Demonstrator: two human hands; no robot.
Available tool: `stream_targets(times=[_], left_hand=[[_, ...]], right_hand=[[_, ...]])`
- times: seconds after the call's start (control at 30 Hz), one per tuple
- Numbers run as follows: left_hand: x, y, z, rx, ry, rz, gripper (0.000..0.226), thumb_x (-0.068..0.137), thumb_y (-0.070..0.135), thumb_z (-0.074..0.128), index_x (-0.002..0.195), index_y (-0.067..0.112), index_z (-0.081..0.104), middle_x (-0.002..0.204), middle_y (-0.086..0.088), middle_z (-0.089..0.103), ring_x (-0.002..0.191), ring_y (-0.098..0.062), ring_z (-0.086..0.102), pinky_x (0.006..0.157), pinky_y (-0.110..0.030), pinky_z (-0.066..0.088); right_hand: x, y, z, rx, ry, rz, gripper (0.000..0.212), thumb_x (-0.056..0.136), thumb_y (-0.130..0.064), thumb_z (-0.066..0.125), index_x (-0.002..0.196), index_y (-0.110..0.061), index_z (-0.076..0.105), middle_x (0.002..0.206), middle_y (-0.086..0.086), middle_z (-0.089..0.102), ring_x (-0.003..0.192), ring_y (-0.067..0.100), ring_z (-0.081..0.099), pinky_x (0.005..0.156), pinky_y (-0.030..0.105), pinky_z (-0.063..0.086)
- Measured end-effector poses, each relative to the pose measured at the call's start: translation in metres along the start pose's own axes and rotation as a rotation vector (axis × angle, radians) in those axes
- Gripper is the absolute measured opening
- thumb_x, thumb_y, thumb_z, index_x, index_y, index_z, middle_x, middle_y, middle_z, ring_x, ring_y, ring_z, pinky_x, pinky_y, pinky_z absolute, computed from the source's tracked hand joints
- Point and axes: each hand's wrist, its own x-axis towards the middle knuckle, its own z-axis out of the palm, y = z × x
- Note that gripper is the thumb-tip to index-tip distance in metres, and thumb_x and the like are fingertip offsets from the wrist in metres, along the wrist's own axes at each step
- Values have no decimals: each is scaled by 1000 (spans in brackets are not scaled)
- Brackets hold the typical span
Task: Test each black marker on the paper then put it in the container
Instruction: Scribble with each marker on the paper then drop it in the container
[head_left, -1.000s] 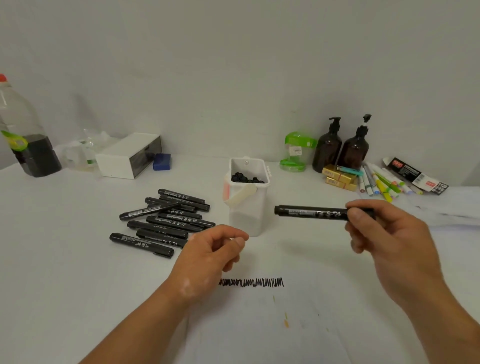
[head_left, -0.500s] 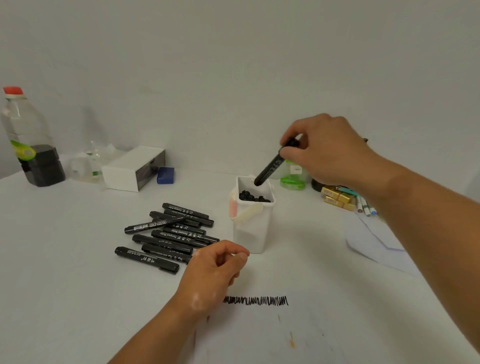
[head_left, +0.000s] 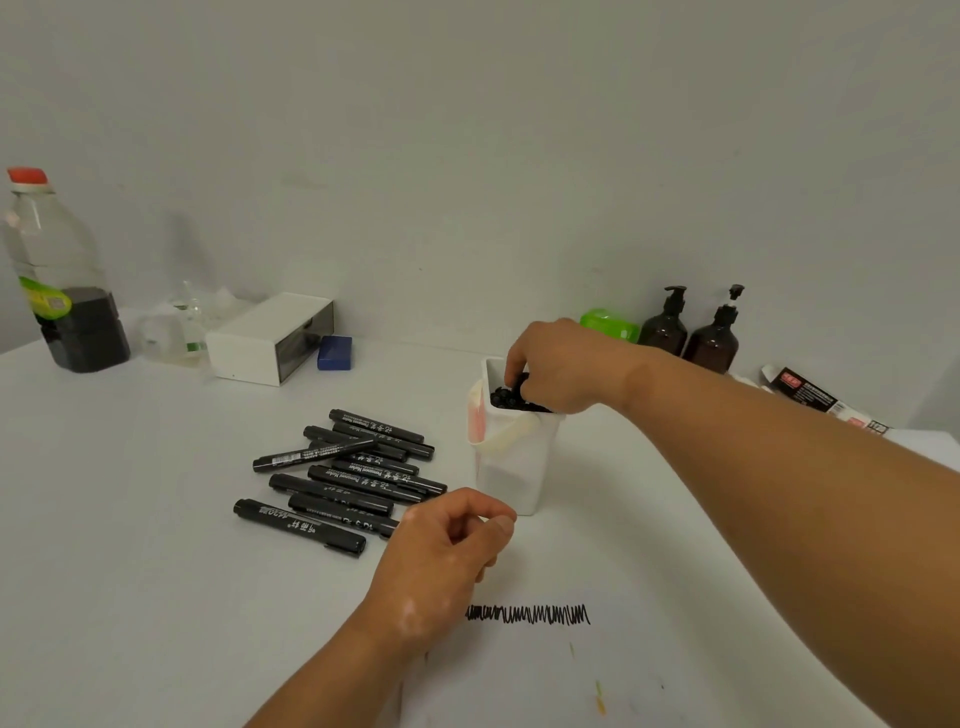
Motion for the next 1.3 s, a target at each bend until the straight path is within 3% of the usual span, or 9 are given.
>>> stream_targets(times=[0.1,0.23,0.43,0.53,0.63,0.73,0.9,1.1,1.3], left_hand=[[1,-1,0,2,-5,-1,16,91,21,67,83,32,75,56,5,56,54,-3,54,55,-12,44],[2,-3,0,14,-14,4,17,92,22,67,83,35,74,55,7,56,54,-3,54,55,-12,44],[3,-5,-1,13,-15,-2,17,92,22,67,83,34,74,55,7,55,54,-2,54,56,-12,44],[3,-5,-2,12,-14,1,17,92,22,67,82,33,75,54,7,55,53,-2,54,55,-12,42],[4,-6,-3,16,-11,6,16,92,21,67,83,32,75,54,6,55,53,-2,54,56,-12,43],[4,-7,-3,25,-7,13,16,92,21,67,83,32,75,54,5,55,54,-2,53,56,-13,43],[5,-8,-3,64,-7,20,15,91,23,68,83,32,75,56,6,55,54,-2,53,56,-13,43],[4,-10,-4,130,6,42,16,92,21,68,84,33,75,59,3,56,55,-4,52,55,-15,44],[-2,-9,-2,272,41,80,13,91,19,70,84,30,74,59,6,55,55,-7,48,55,-23,43]], right_hand=[[2,-4,1,-73,-87,-18,34,98,-16,46,117,-9,74,116,11,72,106,30,67,86,39,56],[6,-6,2,-134,-146,-21,35,98,-8,41,116,-4,71,117,14,70,89,28,58,66,32,43],[5,-4,-4,-98,-137,-11,42,95,-1,41,122,-10,72,122,11,70,111,32,66,89,39,58],[-1,8,-14,125,-18,8,45,92,-1,42,116,-24,73,106,-2,77,93,14,66,75,28,57],[-17,24,-26,319,169,18,36,92,-7,53,107,-33,73,98,-11,77,75,-3,60,56,15,42],[-48,44,-24,549,403,14,28,88,-12,60,96,-35,74,79,-16,77,47,-2,57,43,10,40],[-107,63,29,755,417,59,25,87,-9,68,89,-32,75,75,-10,77,49,1,50,59,24,40],[-143,65,118,834,225,199,34,85,-10,67,82,-43,73,79,-14,78,50,-3,54,61,22,42],[-155,69,163,950,269,211,31,87,-16,71,84,-47,73,76,-13,77,71,2,69,64,12,46]])
